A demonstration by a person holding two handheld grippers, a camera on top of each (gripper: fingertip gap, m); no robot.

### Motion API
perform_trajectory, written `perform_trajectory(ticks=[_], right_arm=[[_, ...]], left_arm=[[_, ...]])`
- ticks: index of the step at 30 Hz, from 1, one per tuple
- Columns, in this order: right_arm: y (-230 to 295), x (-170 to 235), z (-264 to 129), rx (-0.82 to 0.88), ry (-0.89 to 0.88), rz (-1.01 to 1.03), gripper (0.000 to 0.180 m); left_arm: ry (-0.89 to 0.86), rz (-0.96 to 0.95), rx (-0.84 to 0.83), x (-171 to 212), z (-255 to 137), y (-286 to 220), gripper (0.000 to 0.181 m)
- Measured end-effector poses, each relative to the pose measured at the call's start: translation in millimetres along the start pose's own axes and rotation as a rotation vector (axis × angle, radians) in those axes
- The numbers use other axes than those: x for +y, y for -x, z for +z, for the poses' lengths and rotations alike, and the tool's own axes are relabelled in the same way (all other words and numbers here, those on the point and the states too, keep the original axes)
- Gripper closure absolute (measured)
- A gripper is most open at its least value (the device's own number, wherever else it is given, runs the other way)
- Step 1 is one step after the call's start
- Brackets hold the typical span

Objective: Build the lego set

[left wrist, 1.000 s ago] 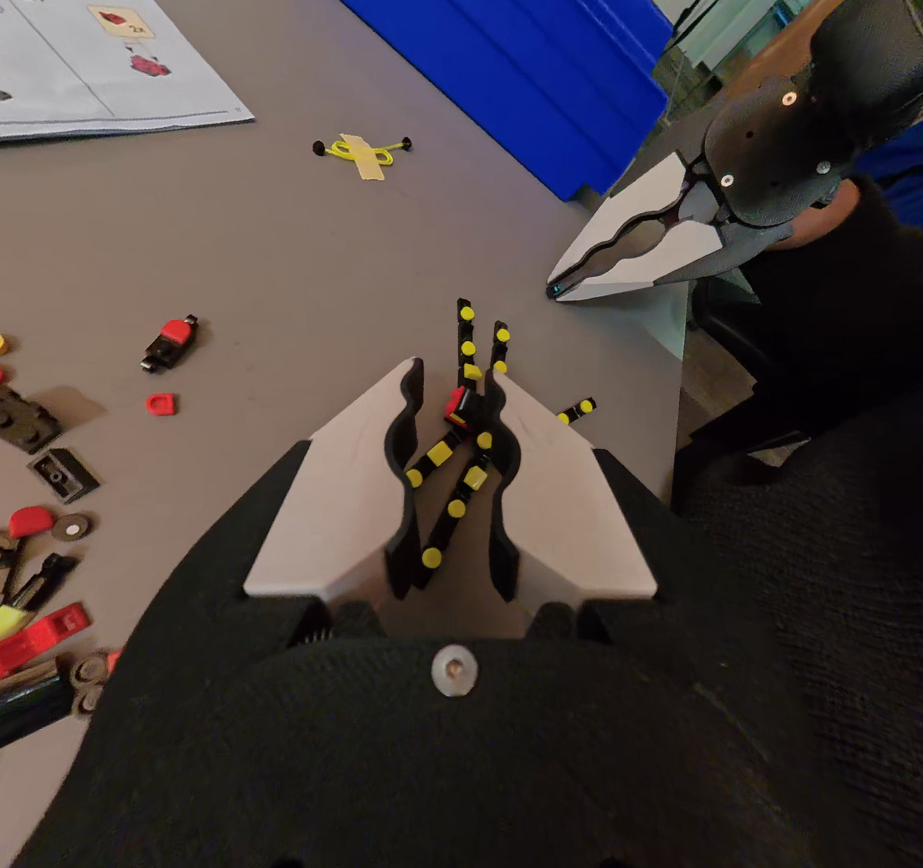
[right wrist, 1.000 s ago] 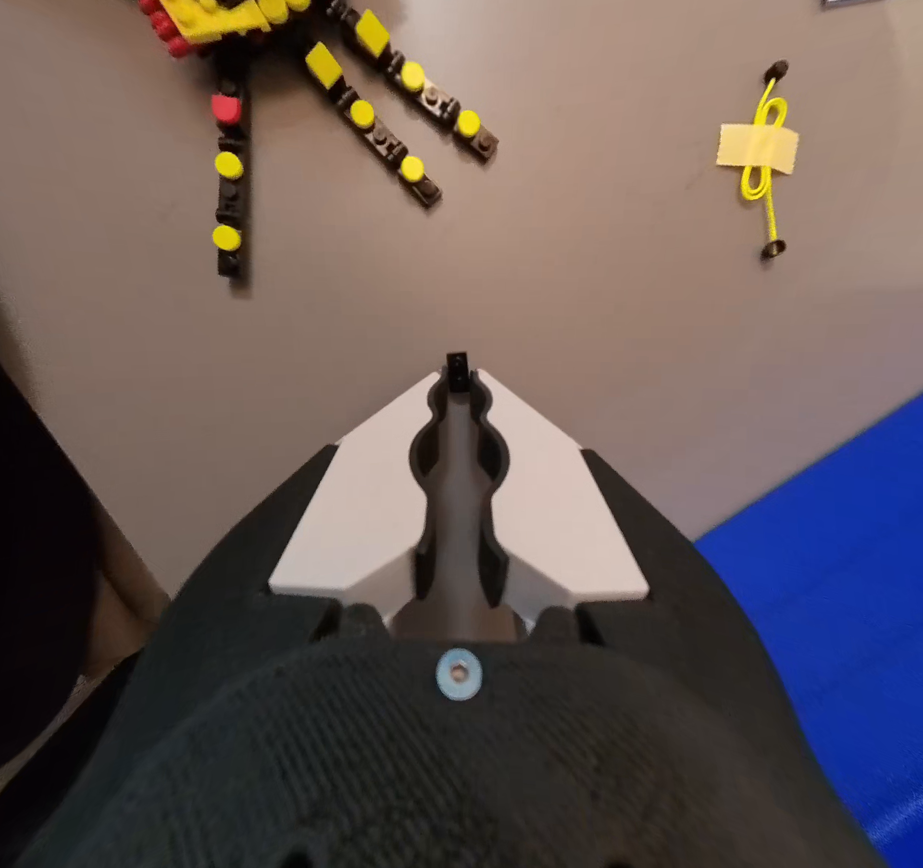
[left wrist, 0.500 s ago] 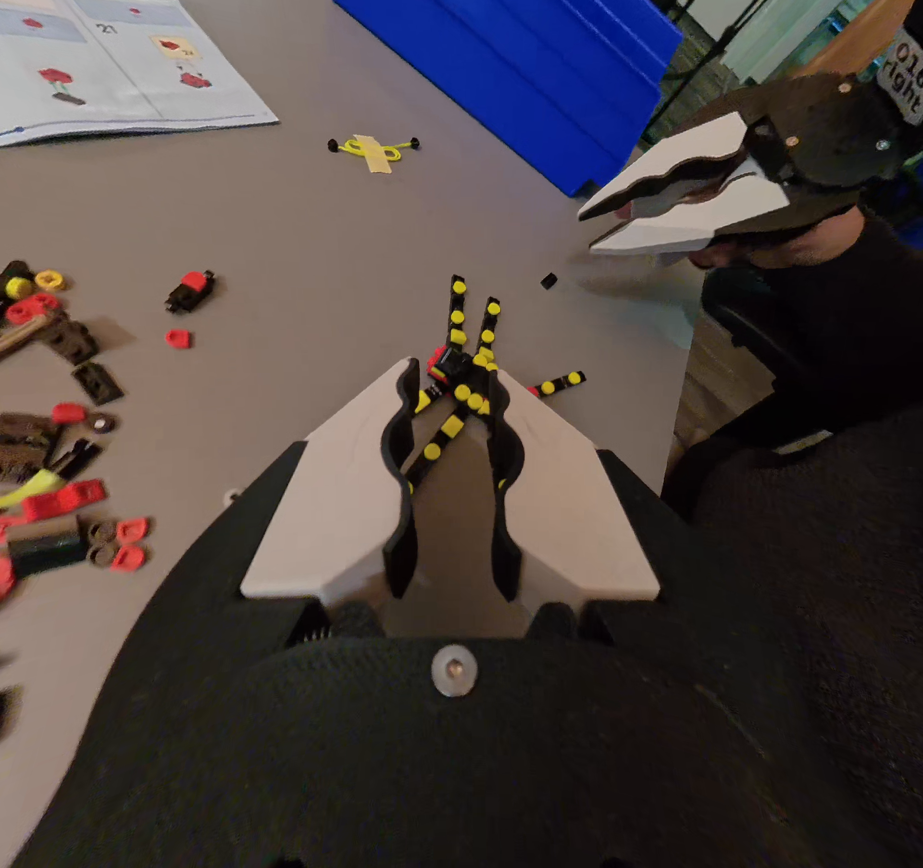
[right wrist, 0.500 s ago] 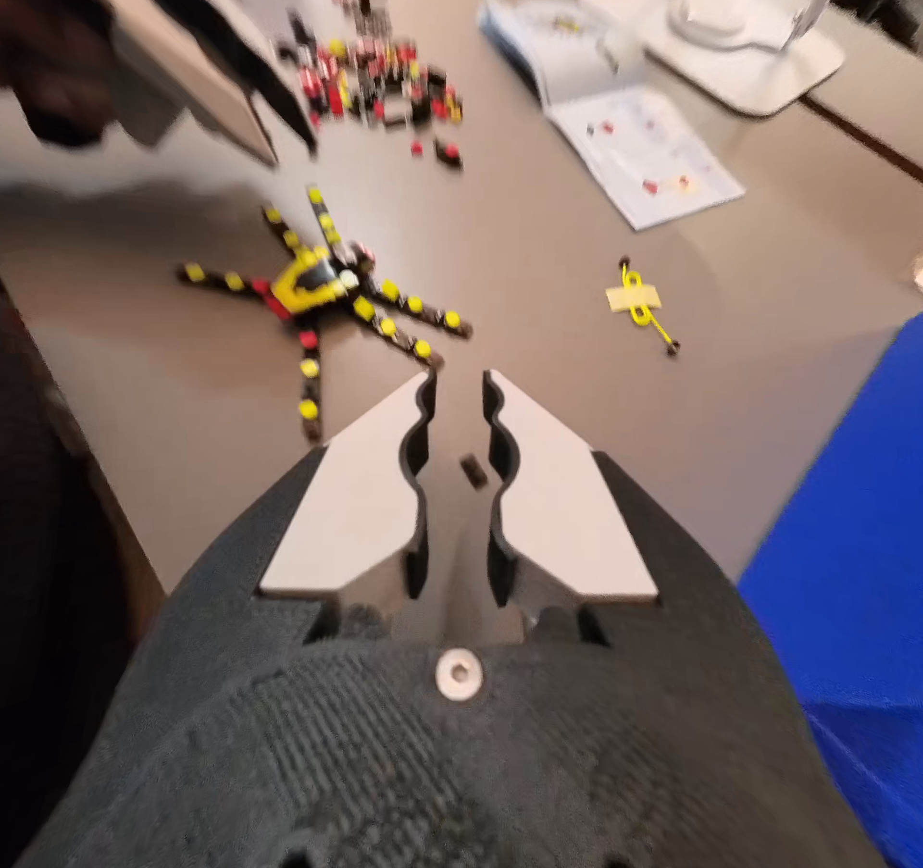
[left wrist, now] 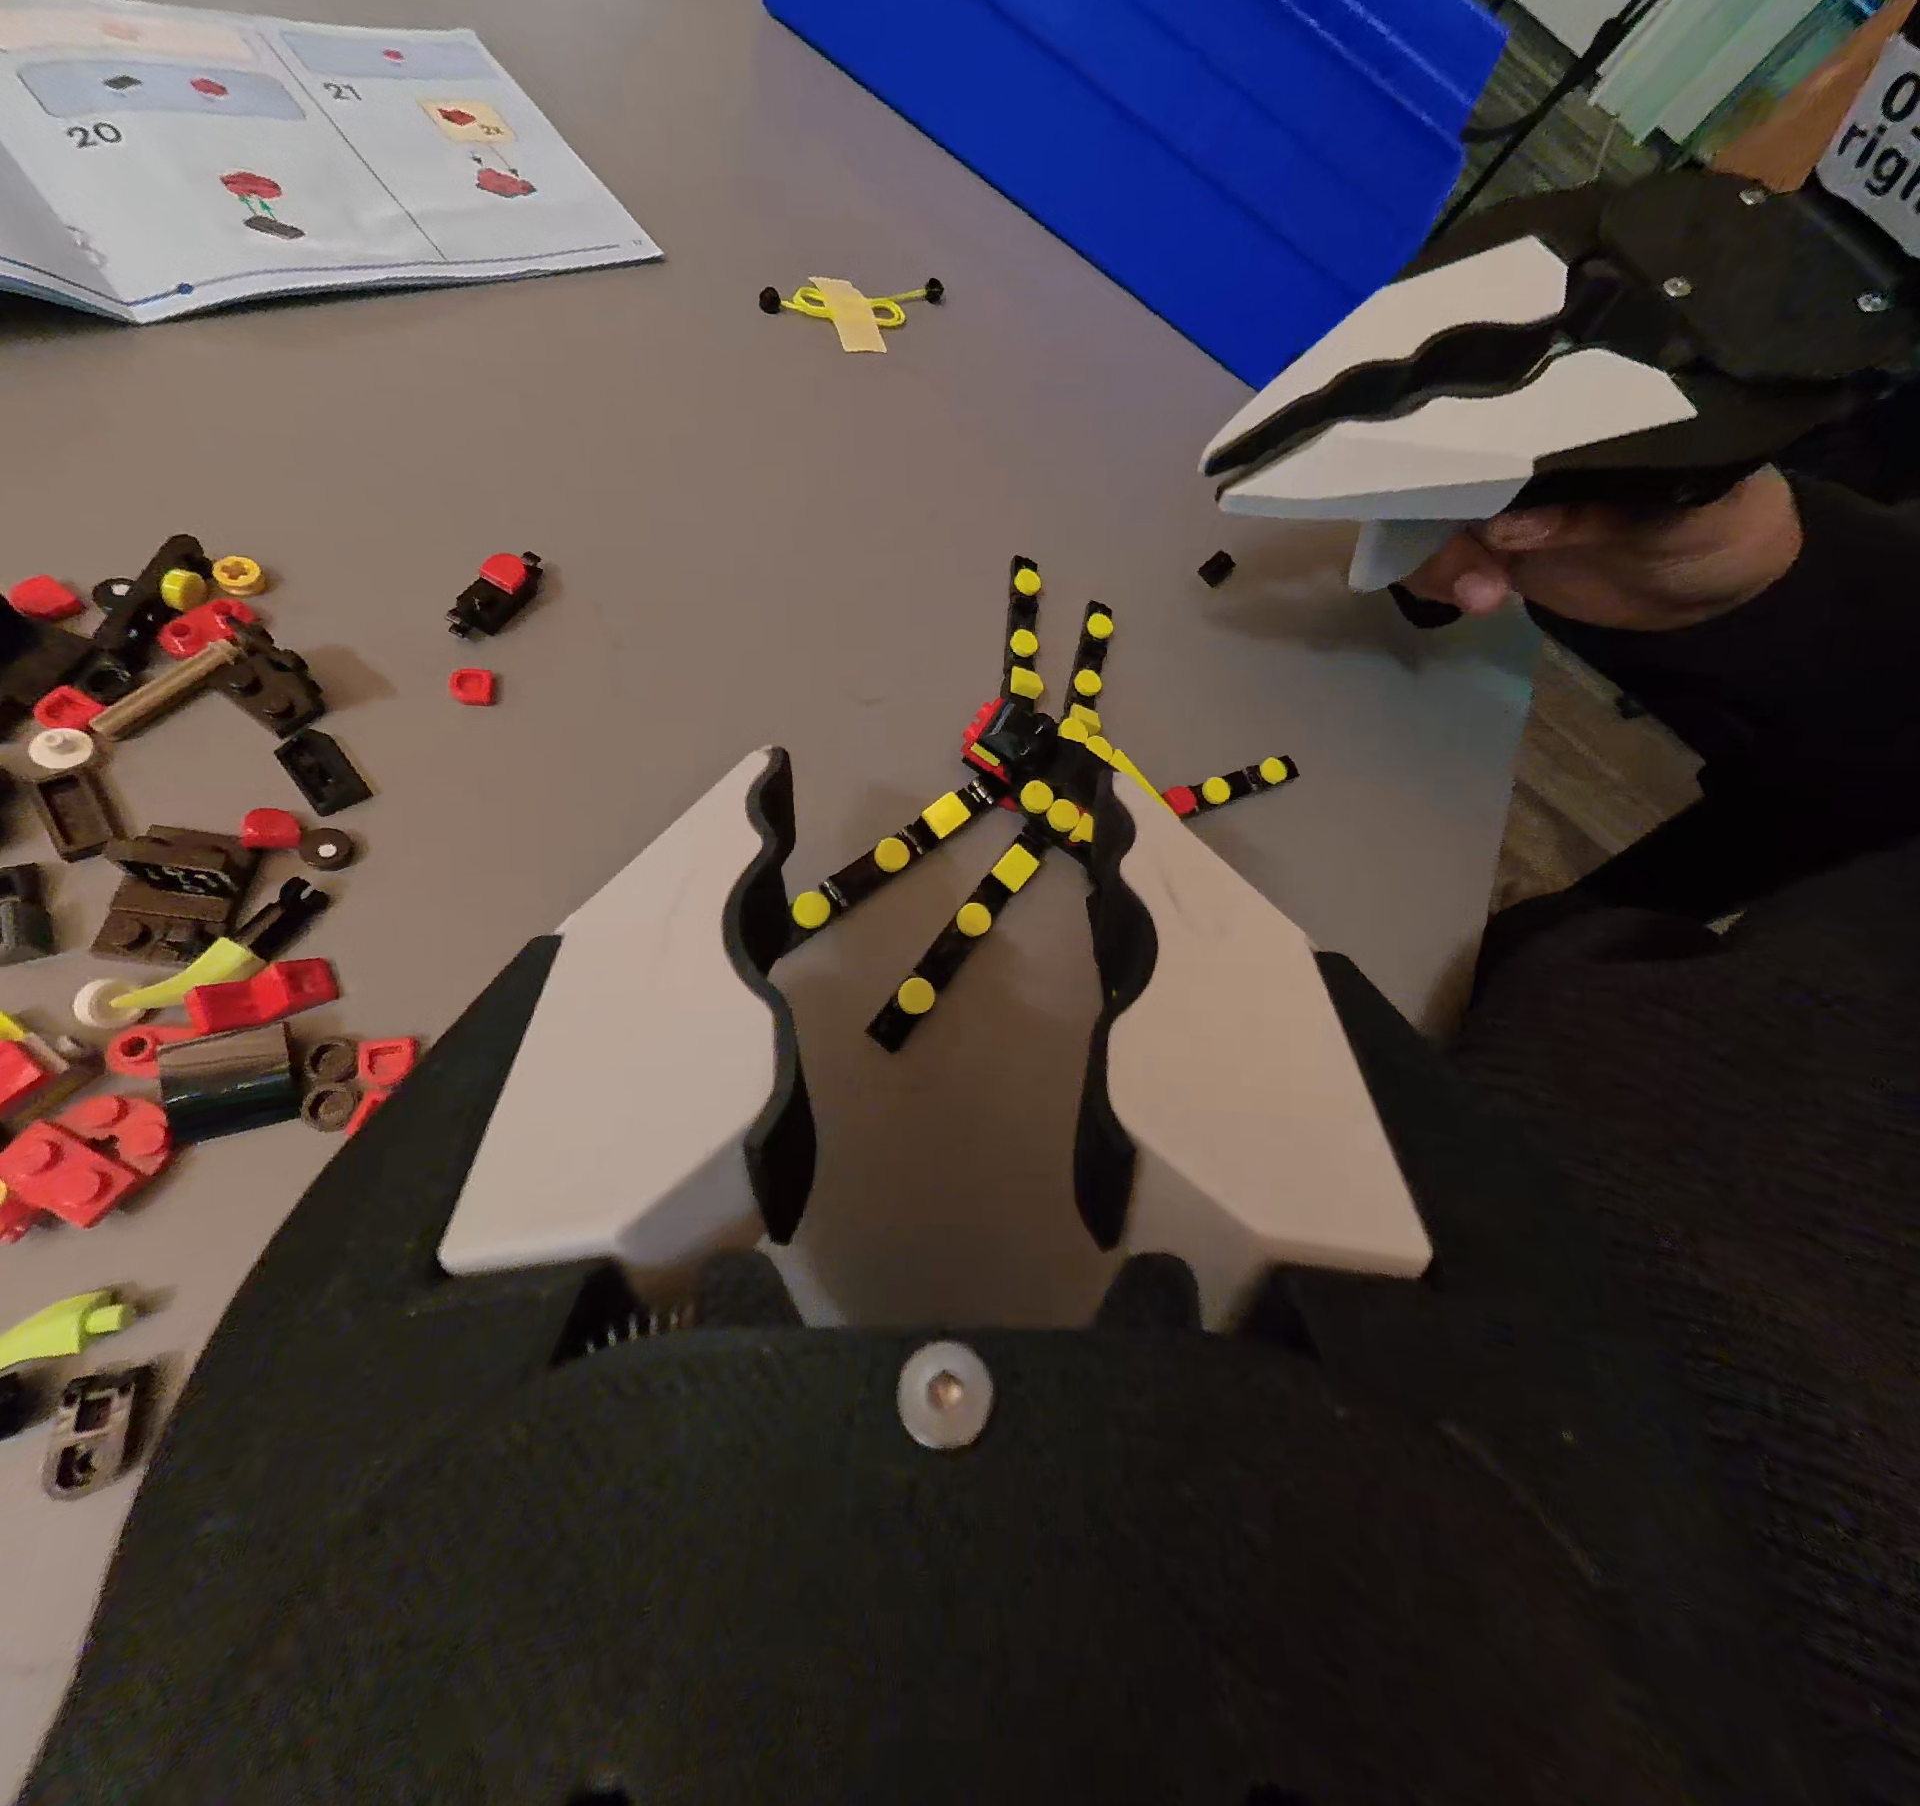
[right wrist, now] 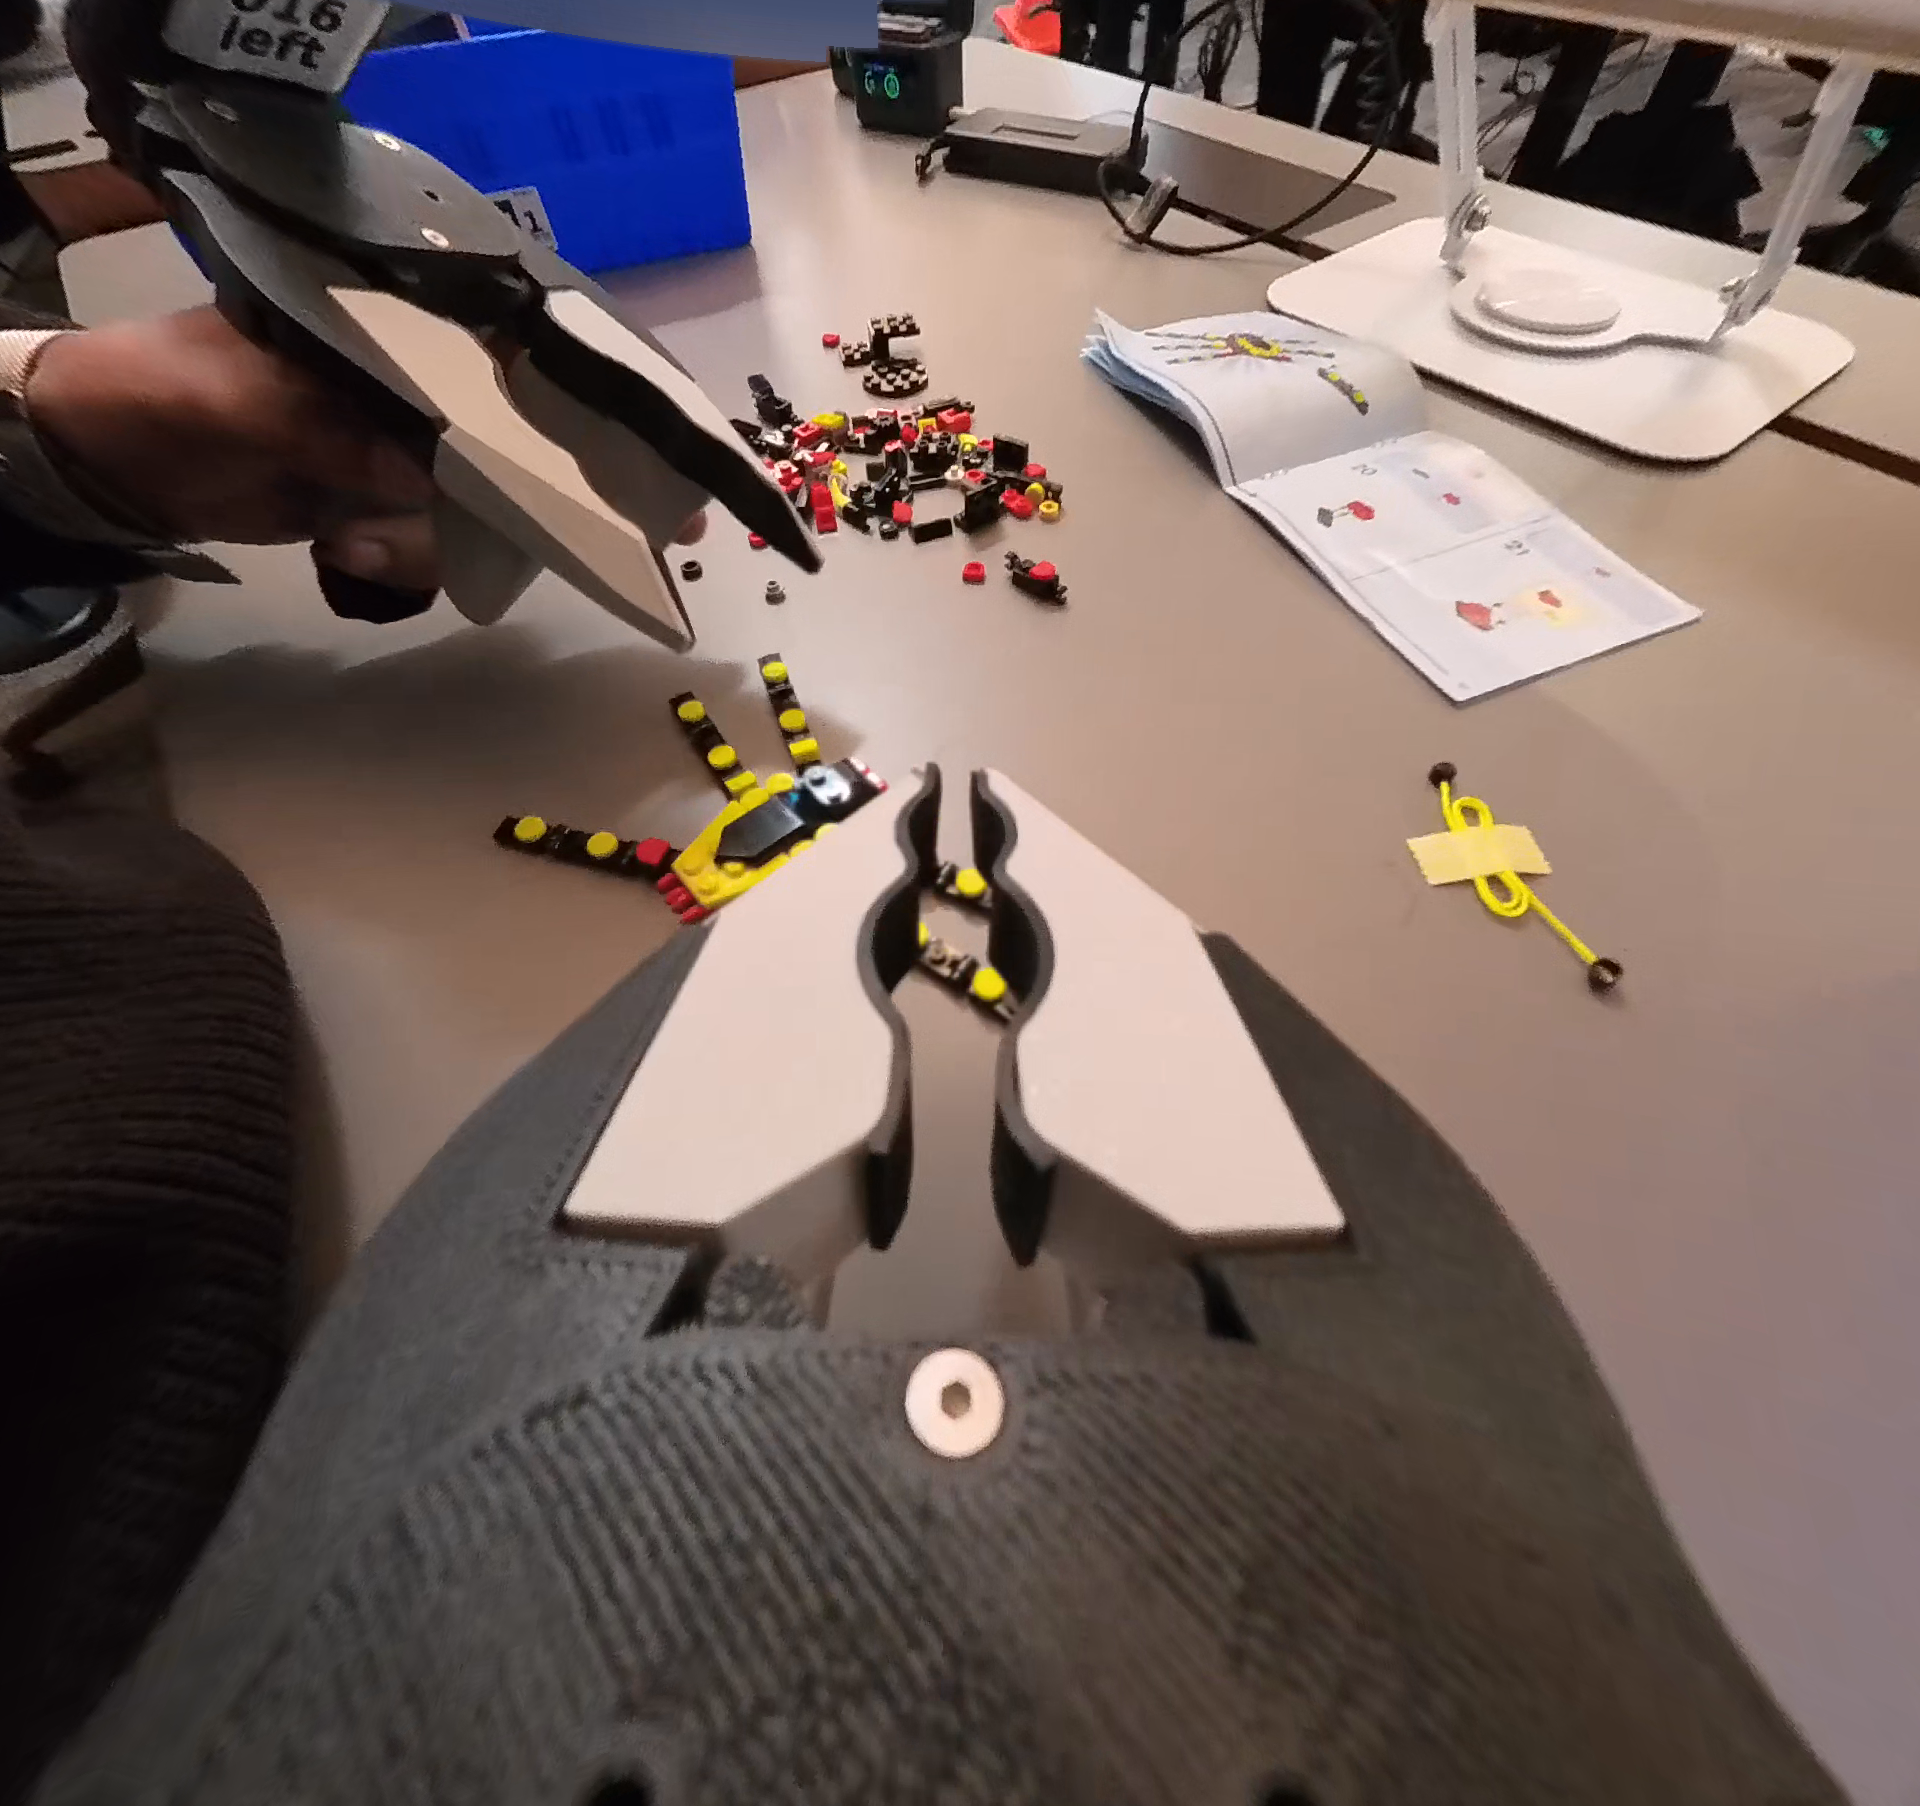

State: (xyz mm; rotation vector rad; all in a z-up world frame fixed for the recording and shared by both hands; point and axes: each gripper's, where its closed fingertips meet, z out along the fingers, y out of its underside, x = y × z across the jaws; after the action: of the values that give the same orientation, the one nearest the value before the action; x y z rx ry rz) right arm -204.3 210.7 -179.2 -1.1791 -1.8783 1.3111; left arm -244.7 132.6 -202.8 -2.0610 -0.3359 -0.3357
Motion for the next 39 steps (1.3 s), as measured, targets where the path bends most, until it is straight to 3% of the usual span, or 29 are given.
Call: perform_trajectory(ticks=[7, 13, 31, 39], right_arm=[[-4, -1, 0, -0.051, -0.012, 0.018, 0.175], [-22, 6, -7, 0.073, 0.014, -0.116, 0.178], [-62, 5, -13, 0.128, -0.051, 0.099, 0.177], [-60, 5, -12, 0.125, -0.044, 0.085, 0.177]], left_arm=[[-0.003, -0.057, 0.056, 0, 3, 0, 0.126], [-0.004, -0.07, 0.078, 1, 1, -3, 0.125], [-0.052, -0.202, 0.049, -3, -4, 35, 0.126], [-0.042, -0.175, 0.037, -2, -3, 34, 0.126]])
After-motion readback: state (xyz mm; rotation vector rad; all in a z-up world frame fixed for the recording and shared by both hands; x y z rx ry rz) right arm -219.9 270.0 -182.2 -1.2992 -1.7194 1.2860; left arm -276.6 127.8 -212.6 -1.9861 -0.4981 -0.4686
